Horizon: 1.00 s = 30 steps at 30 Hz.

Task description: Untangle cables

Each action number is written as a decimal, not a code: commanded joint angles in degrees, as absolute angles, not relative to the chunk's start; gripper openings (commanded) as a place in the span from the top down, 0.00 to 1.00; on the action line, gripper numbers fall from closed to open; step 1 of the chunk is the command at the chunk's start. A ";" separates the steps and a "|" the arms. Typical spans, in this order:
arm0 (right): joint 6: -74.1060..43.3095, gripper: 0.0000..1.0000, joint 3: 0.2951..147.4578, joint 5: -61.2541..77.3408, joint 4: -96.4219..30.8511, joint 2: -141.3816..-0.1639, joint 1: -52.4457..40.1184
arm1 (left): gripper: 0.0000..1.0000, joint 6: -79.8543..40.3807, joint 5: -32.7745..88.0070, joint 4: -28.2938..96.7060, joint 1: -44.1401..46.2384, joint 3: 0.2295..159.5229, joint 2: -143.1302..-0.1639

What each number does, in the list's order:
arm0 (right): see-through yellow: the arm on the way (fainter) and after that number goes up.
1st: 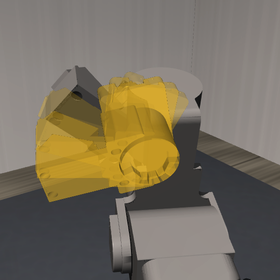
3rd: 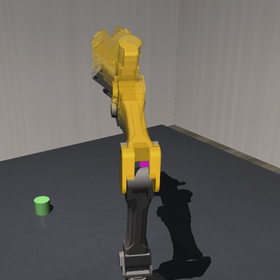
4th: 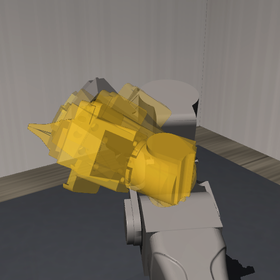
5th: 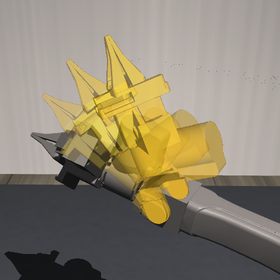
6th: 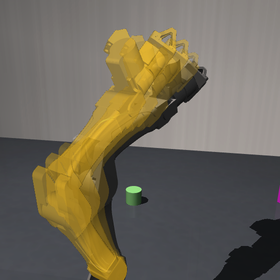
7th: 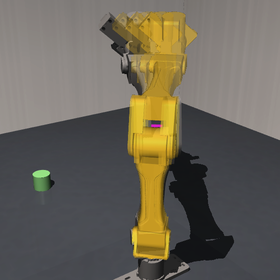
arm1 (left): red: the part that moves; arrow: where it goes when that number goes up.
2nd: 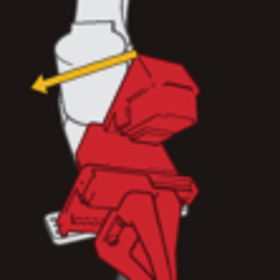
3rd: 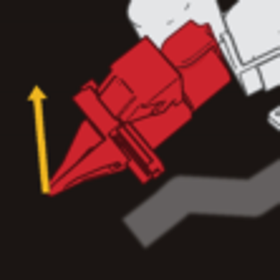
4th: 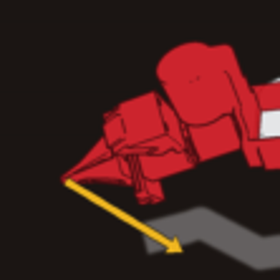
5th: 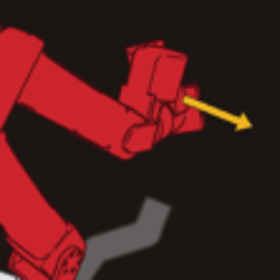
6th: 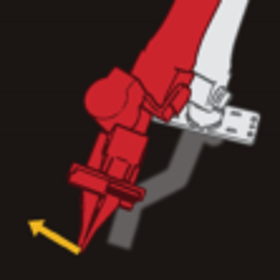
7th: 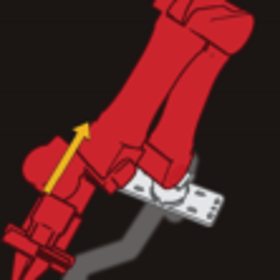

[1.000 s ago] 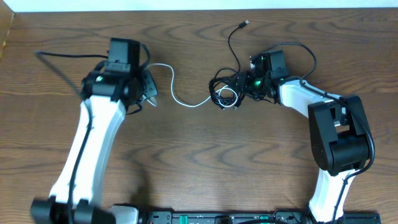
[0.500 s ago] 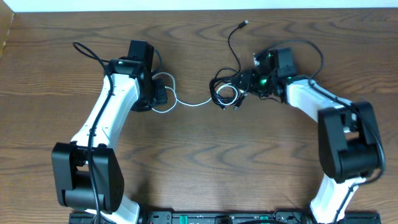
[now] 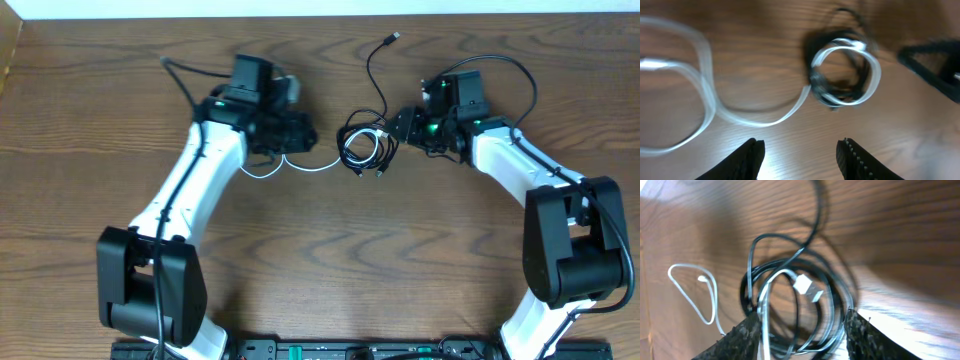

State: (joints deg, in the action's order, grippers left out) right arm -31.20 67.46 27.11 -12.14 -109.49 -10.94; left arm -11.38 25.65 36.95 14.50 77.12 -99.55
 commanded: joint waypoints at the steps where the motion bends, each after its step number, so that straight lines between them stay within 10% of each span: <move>1: -31.68 0.48 67.40 25.47 -12.27 -109.43 -7.11 | 0.48 -7.11 27.81 33.78 18.98 76.88 -99.39; 30: -29.04 0.46 67.40 26.26 -17.15 -109.43 -1.98 | 0.49 -0.49 16.67 15.40 31.38 76.88 -117.45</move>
